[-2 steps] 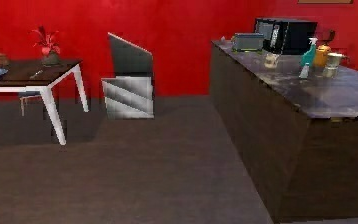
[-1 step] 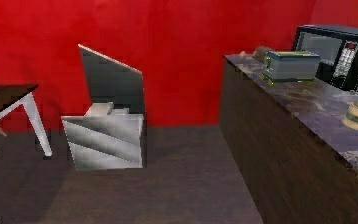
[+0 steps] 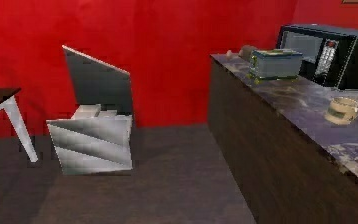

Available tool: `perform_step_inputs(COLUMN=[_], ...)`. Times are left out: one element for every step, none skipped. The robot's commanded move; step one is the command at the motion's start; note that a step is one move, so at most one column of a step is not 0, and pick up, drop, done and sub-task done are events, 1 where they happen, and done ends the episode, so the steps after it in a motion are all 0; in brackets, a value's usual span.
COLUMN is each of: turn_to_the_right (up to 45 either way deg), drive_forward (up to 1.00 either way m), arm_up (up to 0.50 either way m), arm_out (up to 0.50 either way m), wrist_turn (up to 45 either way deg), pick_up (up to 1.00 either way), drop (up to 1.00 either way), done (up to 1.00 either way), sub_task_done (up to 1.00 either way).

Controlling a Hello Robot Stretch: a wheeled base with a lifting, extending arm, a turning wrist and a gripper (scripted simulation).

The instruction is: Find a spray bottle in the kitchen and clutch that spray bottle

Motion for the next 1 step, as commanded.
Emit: perform_step_inputs(turn_to_the_right=[0.0], drive_forward=[0.30], arm_up=[0.00], arm_out=[0.00], wrist_turn=[0.0], pick_up=[0.00], drop=[0.00], done=[0.00], sub_task_done=[0.00])
